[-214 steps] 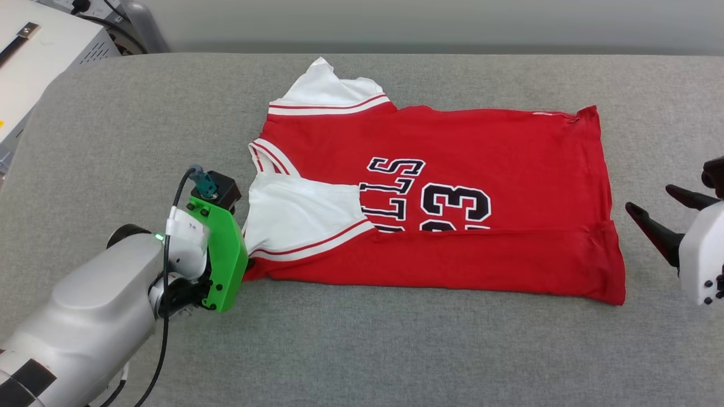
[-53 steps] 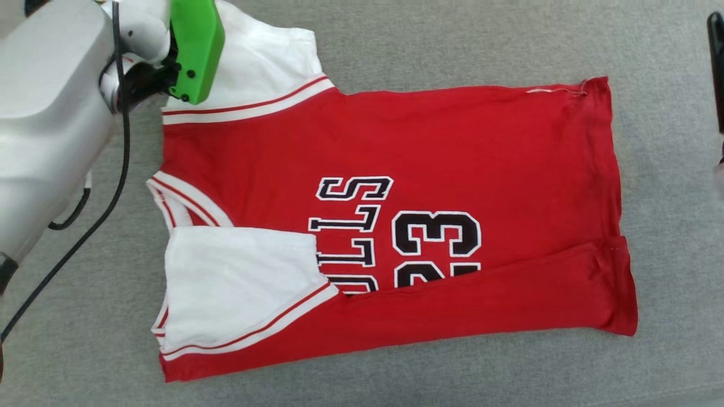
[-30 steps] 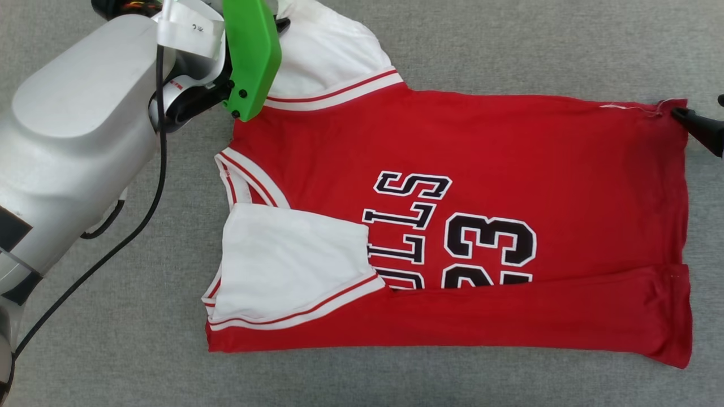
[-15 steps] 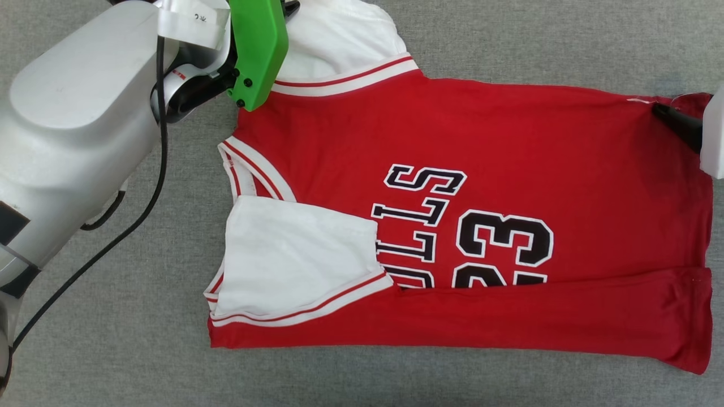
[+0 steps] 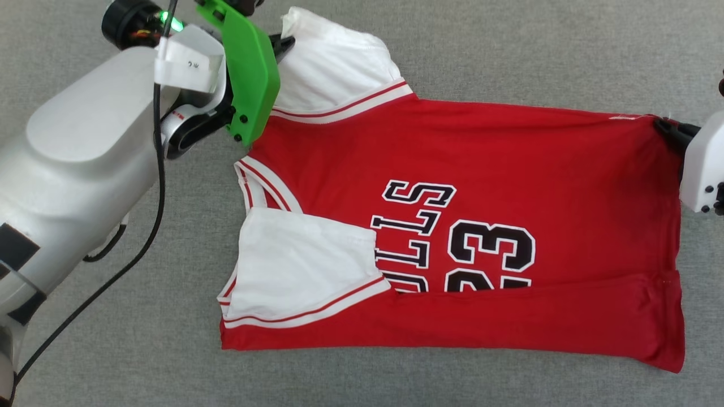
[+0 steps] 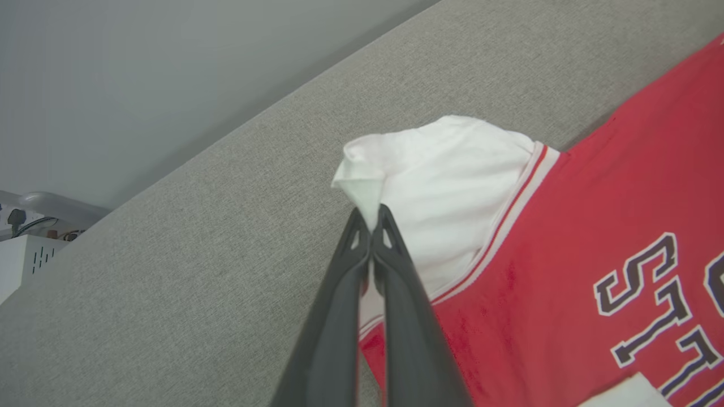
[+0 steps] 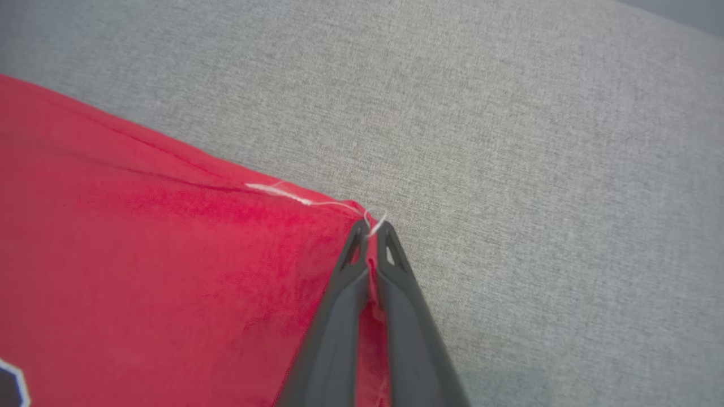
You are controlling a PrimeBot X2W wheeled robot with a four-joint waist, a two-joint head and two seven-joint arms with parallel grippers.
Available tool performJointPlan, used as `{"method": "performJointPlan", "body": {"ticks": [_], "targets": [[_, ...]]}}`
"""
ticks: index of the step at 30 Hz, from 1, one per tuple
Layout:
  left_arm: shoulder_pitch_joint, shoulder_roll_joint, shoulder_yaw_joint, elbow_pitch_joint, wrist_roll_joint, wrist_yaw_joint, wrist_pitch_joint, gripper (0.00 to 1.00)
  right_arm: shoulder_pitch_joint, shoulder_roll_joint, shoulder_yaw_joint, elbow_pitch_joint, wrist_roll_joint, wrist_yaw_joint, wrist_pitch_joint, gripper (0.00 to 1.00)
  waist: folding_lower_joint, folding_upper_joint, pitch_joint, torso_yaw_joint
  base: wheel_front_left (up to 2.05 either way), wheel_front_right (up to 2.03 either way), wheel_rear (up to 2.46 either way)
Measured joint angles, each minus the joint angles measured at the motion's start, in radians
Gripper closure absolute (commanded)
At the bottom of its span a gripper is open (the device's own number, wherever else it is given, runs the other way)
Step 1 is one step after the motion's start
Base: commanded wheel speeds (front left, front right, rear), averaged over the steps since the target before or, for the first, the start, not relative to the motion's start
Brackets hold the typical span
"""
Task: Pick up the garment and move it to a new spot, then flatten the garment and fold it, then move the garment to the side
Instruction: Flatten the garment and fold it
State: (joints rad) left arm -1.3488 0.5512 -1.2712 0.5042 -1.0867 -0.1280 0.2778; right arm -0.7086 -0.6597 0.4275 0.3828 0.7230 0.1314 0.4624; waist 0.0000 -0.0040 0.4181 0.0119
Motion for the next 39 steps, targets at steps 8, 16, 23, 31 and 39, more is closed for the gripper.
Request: {"method": "performJointPlan", "body": {"ticks": [8, 16, 23, 31, 39], "targets": [[0.115, 0.050, -0.004, -0.070, 0.002, 0.002, -0.038, 1.00, 0.109, -0.016, 0.008, -0.051, 0.001, 0.000, -0.075, 1.00, 0.0000, 0.0000, -0.097, 0.005, 0.00, 0.00, 0.00], [0.332, 0.111, -0.008, -0.202, 0.001, 0.054, -0.067, 1.00, 0.303, -0.049, -0.004, -0.139, 0.017, 0.000, -0.116, 1.00, 0.0000, 0.0000, -0.199, 0.017, 0.00, 0.00, 0.00], [0.491, 0.159, -0.010, -0.280, -0.007, 0.089, -0.083, 1.00, 0.447, -0.049, -0.031, -0.192, 0.046, 0.000, -0.135, 1.00, -0.0001, 0.0000, -0.244, 0.017, 0.00, 0.00, 0.00], [0.613, 0.168, -0.012, -0.284, -0.011, 0.116, -0.083, 1.00, 0.556, -0.039, -0.058, -0.217, 0.048, 0.000, -0.124, 1.00, 0.0000, 0.0000, -0.242, 0.014, 0.00, 0.00, 0.00], [0.680, 0.132, 0.000, -0.221, -0.009, 0.132, -0.158, 0.00, 0.627, -0.013, -0.073, -0.229, 0.065, 0.000, -0.084, 0.00, 0.0000, 0.0000, -0.226, 0.023, 0.00, 0.00, 0.00]]}}
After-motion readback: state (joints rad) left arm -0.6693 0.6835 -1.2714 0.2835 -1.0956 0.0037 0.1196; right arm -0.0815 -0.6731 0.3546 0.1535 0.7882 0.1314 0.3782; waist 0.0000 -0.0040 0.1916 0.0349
